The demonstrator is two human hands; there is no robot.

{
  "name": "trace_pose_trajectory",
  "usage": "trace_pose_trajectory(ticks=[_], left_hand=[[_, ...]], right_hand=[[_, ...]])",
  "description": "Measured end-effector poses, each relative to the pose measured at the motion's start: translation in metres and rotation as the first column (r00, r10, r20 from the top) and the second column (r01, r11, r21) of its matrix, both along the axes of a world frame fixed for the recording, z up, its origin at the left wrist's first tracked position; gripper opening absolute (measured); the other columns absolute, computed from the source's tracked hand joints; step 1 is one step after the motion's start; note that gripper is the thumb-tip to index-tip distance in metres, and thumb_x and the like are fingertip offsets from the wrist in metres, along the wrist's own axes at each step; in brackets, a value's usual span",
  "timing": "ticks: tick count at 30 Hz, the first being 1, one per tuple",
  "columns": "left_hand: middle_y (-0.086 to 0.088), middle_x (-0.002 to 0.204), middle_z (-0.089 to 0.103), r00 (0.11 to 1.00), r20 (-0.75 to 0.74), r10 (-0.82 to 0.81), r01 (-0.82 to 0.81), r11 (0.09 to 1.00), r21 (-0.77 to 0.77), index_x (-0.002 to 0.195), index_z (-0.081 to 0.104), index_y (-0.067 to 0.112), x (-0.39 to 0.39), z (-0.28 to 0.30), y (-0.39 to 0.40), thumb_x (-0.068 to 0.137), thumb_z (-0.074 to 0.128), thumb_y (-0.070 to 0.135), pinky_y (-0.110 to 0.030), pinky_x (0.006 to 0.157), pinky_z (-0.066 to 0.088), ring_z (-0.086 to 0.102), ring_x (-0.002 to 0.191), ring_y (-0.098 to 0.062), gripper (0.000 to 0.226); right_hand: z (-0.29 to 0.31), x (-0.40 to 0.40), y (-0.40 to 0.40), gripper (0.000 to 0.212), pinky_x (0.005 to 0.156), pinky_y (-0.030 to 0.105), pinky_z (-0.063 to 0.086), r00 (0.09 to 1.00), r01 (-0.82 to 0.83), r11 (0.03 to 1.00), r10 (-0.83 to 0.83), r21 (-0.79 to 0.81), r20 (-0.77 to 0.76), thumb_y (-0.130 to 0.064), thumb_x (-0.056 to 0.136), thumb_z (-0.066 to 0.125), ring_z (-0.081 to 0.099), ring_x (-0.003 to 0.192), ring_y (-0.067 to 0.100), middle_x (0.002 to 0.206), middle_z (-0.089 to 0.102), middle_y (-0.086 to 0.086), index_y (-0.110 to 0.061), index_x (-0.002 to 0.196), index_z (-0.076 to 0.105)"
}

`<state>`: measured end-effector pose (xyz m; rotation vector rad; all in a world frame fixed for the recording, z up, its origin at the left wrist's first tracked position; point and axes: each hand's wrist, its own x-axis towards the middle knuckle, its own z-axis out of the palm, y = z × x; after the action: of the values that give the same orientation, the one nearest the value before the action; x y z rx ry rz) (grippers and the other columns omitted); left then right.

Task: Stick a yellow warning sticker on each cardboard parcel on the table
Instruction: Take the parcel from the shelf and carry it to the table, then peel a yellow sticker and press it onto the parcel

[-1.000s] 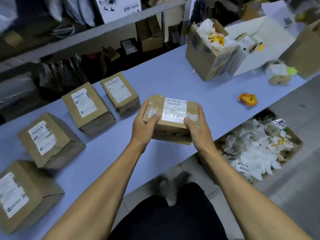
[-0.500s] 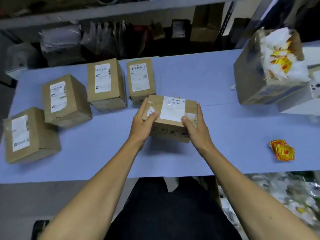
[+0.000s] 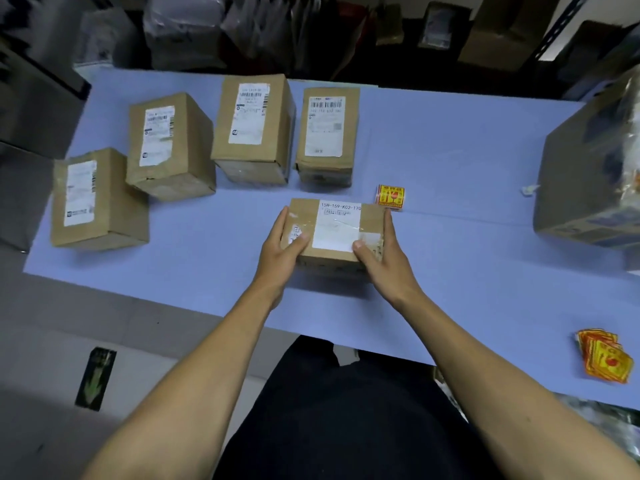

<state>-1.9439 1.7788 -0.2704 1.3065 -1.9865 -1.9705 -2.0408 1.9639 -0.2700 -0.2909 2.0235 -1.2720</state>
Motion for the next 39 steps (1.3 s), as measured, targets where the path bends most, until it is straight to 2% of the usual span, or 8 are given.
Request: trace_pose_trajectory(ticks=[3, 9, 13, 15, 18, 22, 31, 39], left_hand=[[0.007, 0.148, 0.05, 1.0, 0.005, 0.001, 0.0, 1.0, -0.014, 0.154, 0.03, 0.032, 0.009, -0.008, -0.001, 0.098, 0.062, 0.015, -0.013, 0.088, 0.051, 0.056, 0.123, -0.004, 0.067], [0.031, 0.131, 0.047, 0.997, 0.026, -0.066, 0.067, 0.996, -0.059, 0.155, 0.024, 0.034, 0.018, -0.013, 0.004, 0.1, 0.058, 0.017, -0.003, 0.083, 0.045, 0.055, 0.11, 0.019, 0.067], [0.014, 0.158, 0.029, 0.973, 0.123, -0.197, 0.226, 0.927, -0.301, 0.158, 0.016, 0.029, 0.014, -0.003, 0.005, 0.102, 0.053, 0.023, -0.016, 0.108, 0.032, 0.035, 0.141, -0.009, 0.068], [0.002, 0.166, 0.015, 0.942, 0.187, -0.277, 0.334, 0.785, -0.521, 0.157, 0.02, 0.024, 0.006, 0.003, 0.006, 0.098, 0.048, 0.018, -0.034, 0.12, 0.02, 0.017, 0.152, -0.019, 0.066], [-0.009, 0.165, 0.019, 0.818, 0.345, -0.461, 0.542, 0.412, -0.732, 0.154, 0.031, 0.017, -0.019, 0.011, 0.01, 0.093, 0.044, 0.028, -0.053, 0.122, 0.009, 0.01, 0.153, -0.029, 0.063], [-0.005, 0.167, 0.011, 0.619, 0.589, -0.52, 0.729, 0.102, -0.677, 0.157, 0.021, 0.028, -0.046, -0.001, 0.018, 0.099, 0.036, 0.056, -0.058, 0.119, -0.002, 0.003, 0.154, -0.027, 0.066], [-0.004, 0.164, 0.024, 0.648, 0.568, -0.508, 0.703, 0.111, -0.702, 0.155, 0.028, 0.03, -0.05, -0.016, 0.017, 0.095, 0.031, 0.06, -0.063, 0.117, 0.005, 0.014, 0.153, -0.029, 0.068], [-0.005, 0.163, 0.028, 0.678, 0.534, -0.505, 0.671, 0.126, -0.731, 0.154, 0.032, 0.029, -0.048, -0.014, 0.017, 0.095, 0.034, 0.059, -0.062, 0.118, 0.007, 0.018, 0.152, -0.029, 0.067]], right_hand=[[-0.005, 0.005, -0.004, 0.083, 0.117, 0.039, 0.033, 1.0, -0.017, 1.0, 0.017, 0.009, 0.01, -0.041, 0.099, 0.055, 0.039, 0.141, 0.015, 0.158, 0.036, -0.008, -0.037, 0.158, -0.003], [-0.015, 0.012, 0.0, 0.082, 0.113, 0.028, 0.03, 0.999, -0.044, 0.999, 0.044, 0.018, -0.01, -0.048, 0.099, 0.051, 0.034, 0.143, 0.013, 0.162, 0.028, -0.011, -0.043, 0.155, -0.01], [-0.016, 0.007, 0.005, 0.08, 0.117, 0.036, 0.031, 0.997, -0.057, 0.998, 0.059, 0.04, -0.052, -0.053, 0.098, 0.05, 0.033, 0.145, 0.013, 0.162, 0.028, -0.01, -0.041, 0.156, -0.003], [-0.016, -0.001, 0.011, 0.067, 0.12, 0.039, 0.028, 0.995, 0.013, 0.998, -0.006, 0.068, -0.096, -0.053, 0.1, 0.044, 0.029, 0.147, 0.014, 0.163, 0.027, -0.008, -0.036, 0.157, 0.014], [-0.017, -0.023, 0.017, 0.046, 0.117, 0.041, 0.034, 0.957, 0.175, 0.973, -0.131, 0.154, -0.258, -0.032, 0.105, 0.043, 0.041, 0.141, 0.021, 0.154, 0.044, 0.002, -0.022, 0.149, 0.042], [-0.023, -0.057, 0.014, 0.04, 0.107, 0.036, 0.038, 0.891, 0.088, 0.938, 0.077, 0.337, -0.447, -0.008, 0.098, 0.05, 0.048, 0.132, 0.031, 0.145, 0.053, 0.01, -0.011, 0.138, 0.055], [-0.044, -0.106, -0.017, 0.046, 0.091, 0.045, 0.043, 0.675, -0.117, 0.755, 0.537, 0.646, -0.506, -0.005, 0.092, 0.053, 0.047, 0.123, 0.041, 0.146, 0.048, 0.015, -0.005, 0.138, 0.052], [-0.054, -0.112, -0.017, 0.026, 0.079, 0.043, 0.047, 0.639, -0.117, 0.712, 0.588, 0.693, -0.496, -0.002, 0.091, 0.052, 0.054, 0.11, 0.039, 0.126, 0.065, 0.012, -0.002, 0.113, 0.066]])
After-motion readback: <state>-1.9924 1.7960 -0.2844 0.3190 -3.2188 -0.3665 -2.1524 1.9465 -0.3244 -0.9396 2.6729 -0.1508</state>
